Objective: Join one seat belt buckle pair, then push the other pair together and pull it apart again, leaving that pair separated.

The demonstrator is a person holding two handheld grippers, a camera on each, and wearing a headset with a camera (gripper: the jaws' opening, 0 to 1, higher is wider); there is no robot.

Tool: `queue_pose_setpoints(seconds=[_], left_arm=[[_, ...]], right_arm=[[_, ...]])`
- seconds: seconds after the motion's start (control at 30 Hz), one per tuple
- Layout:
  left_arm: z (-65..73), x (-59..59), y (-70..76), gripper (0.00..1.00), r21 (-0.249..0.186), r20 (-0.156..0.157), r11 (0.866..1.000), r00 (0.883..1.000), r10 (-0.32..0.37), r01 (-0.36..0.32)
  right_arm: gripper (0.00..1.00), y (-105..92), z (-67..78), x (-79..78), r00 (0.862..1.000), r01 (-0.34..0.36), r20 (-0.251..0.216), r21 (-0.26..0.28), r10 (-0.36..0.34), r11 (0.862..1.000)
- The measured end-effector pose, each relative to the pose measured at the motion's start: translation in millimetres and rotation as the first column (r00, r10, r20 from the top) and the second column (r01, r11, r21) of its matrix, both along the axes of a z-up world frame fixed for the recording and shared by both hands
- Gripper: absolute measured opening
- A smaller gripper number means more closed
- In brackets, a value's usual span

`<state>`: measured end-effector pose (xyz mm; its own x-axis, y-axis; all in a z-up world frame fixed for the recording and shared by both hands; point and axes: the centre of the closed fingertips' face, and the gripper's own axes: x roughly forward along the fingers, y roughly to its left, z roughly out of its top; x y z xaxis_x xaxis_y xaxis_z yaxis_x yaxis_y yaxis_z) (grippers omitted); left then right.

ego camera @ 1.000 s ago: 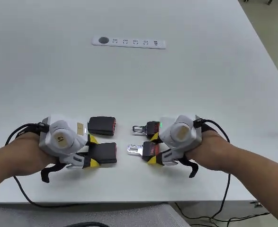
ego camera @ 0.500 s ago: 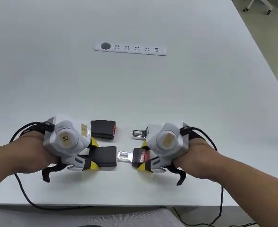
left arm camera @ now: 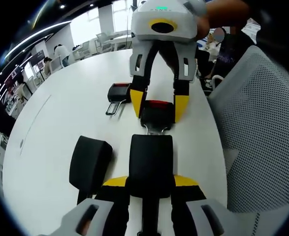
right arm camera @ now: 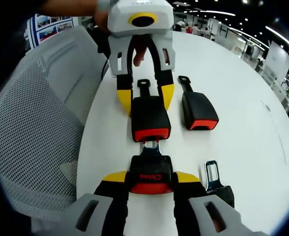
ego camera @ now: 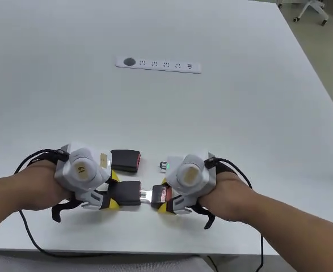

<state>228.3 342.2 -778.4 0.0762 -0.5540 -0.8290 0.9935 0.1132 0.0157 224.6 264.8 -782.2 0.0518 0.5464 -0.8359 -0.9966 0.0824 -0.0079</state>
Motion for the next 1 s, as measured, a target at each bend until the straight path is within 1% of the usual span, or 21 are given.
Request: queue_pose_setpoints(seconds=[0.07, 0.17, 0.37, 0.53, 0.6, 0.77, 0.8, 0.83, 0.87, 0.9, 1.0], left_arm=[[-0.2, -0.5, -0.2, 0.33, 0.007, 0.003, 1.000, 1.000, -0.017, 0.017], [-0.5, -1.5, -0.2, 0.32, 0.013, -0.002, 0.999, 0.999, -0.038, 0.038], [-0.3, -2.3, -1.3, 0.32, 0.028, -0.003, 0.997, 0.998, -0.065, 0.065], [-1.1, -2.5, -1.3, 0.32, 0.024, -0.003, 0.998, 0.998, -0.065, 0.065], [-1.8, -2.1, -1.0, 0.31, 0.026, -0.004, 0.998, 0.998, -0.066, 0.066], [-1.4, -3.3, -2.7, 0.31, 0.042, -0.005, 0.996, 0.996, -0.083, 0.084], [-1.9, -3.8, -1.2, 0.31, 0.049, -0.012, 0.995, 0.996, -0.083, 0.084], [-1.9, -2.8, -1.8, 0.31, 0.044, -0.009, 0.995, 0.996, -0.086, 0.086], [-1.9, -2.4, -1.9, 0.31, 0.042, -0.007, 0.995, 0.996, -0.087, 0.087], [-2.6, -1.8, -1.4, 0.31, 0.040, -0.007, 0.995, 0.996, -0.087, 0.087], [-4.0, -0.4, -0.7, 0.31, 0.041, -0.007, 0.995, 0.996, -0.086, 0.086]], right_arm=[[0.31, 0.5, 0.2, 0.0, 1.000, -0.006, 0.000, -0.002, 0.006, 1.000], [0.31, 0.3, 0.2, 0.3, 1.000, -0.029, 0.002, -0.011, 0.029, 1.000], [0.31, 1.1, -0.8, 0.0, 0.999, -0.043, -0.004, -0.021, 0.043, 0.999], [0.30, 4.4, -2.7, 0.6, 0.999, -0.048, 0.000, -0.023, 0.048, 0.999], [0.29, 5.7, -2.0, 0.0, 0.999, -0.048, -0.001, -0.020, 0.048, 0.999], [0.29, 18.4, -2.1, -0.6, 0.999, -0.034, -0.002, -0.006, 0.034, 0.999], [0.29, 10.9, -0.7, 1.0, 1.000, -0.006, 0.002, -0.035, 0.006, 0.999], [0.29, 10.3, 2.1, 0.5, 1.000, -0.016, 0.001, -0.020, 0.016, 1.000], [0.29, 9.3, 2.2, 0.6, 1.000, -0.016, 0.002, -0.017, 0.016, 1.000], [0.29, 10.0, 0.6, 0.7, 1.000, -0.011, 0.001, -0.014, 0.011, 1.000], [0.29, 11.8, 3.8, -1.0, 1.000, -0.010, 0.003, -0.018, 0.010, 1.000]])
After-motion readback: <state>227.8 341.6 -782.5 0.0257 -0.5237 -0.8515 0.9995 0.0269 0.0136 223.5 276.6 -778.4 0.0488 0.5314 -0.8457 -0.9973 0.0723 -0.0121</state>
